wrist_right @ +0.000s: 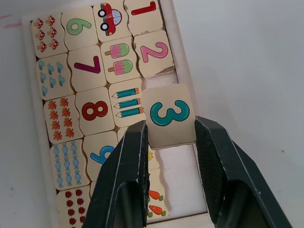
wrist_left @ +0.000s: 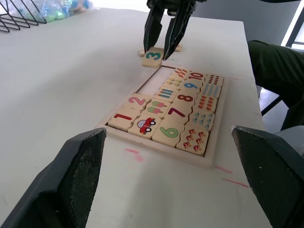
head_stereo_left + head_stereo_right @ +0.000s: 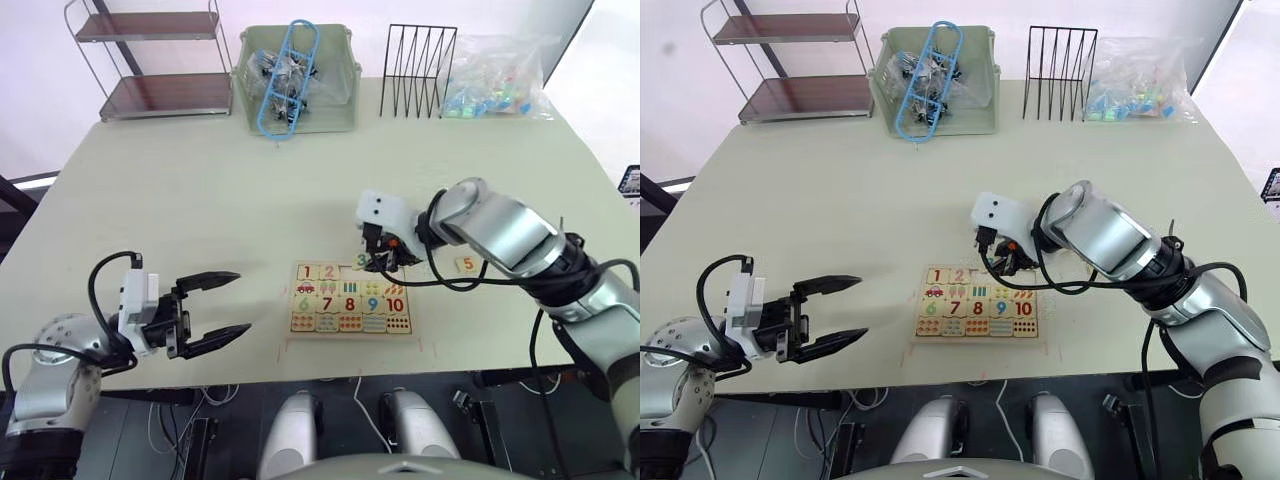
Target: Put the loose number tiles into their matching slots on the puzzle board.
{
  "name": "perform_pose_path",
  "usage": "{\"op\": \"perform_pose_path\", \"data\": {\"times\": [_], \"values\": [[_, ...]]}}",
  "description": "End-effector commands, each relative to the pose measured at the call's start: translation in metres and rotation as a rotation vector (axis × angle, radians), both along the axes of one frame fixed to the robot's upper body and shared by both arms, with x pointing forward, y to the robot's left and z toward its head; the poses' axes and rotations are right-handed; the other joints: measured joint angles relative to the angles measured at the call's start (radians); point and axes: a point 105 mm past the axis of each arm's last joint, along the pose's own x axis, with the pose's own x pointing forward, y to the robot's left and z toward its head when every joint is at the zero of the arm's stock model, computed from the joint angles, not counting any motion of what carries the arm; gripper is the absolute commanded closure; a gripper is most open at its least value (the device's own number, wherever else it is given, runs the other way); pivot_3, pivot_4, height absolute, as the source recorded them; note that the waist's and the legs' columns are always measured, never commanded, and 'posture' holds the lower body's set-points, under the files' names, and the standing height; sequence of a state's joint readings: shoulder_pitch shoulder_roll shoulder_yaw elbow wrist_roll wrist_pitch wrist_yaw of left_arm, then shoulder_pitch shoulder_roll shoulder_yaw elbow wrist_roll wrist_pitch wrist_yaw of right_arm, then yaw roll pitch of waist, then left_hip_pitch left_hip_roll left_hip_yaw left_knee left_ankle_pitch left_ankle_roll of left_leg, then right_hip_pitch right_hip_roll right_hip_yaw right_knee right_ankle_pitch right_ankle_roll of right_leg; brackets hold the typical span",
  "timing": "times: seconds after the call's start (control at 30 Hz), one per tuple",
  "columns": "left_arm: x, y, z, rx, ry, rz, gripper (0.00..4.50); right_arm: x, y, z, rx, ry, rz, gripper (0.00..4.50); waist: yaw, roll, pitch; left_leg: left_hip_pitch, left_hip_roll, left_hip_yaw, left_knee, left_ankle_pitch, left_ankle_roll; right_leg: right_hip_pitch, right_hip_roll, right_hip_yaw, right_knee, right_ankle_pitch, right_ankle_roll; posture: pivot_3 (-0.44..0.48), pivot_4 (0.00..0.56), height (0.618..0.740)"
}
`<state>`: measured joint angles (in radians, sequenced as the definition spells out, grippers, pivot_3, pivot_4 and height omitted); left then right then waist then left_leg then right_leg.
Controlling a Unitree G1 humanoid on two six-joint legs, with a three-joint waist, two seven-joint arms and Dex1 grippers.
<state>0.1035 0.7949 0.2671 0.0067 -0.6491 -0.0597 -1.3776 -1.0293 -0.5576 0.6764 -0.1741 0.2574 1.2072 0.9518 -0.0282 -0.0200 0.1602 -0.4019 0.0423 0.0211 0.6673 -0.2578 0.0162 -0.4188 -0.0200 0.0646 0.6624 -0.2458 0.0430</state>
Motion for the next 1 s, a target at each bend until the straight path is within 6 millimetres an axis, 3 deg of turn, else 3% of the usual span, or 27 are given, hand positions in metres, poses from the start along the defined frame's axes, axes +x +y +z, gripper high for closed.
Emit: {"op": "perform_pose_path", "data": {"times": [0.03, 1.0], "values": [[0.000, 0.001, 0.008, 0.005, -0.036, 0.015, 0.00, 0.001, 0.007, 0.005, 0.004, -0.042, 0.023, 3.64, -0.007, 0.000, 0.000, 0.000, 0.000, 0.000, 0.000, 0.000, 0.000, 0.000, 0.000, 0.000, 0.000, 0.000, 0.000, 0.000, 0.150, 0.740], [-0.007, 0.002, 0.007, 0.036, -0.012, 0.002, 0.00, 0.005, 0.021, -0.019, -0.030, -0.055, 0.041, 3.64, -0.015, 0.000, 0.001, 0.000, 0.000, -0.001, -0.001, 0.000, 0.000, -0.001, 0.000, 0.000, 0.000, 0.000, 0.000, 0.000, 0.150, 0.740]]}}
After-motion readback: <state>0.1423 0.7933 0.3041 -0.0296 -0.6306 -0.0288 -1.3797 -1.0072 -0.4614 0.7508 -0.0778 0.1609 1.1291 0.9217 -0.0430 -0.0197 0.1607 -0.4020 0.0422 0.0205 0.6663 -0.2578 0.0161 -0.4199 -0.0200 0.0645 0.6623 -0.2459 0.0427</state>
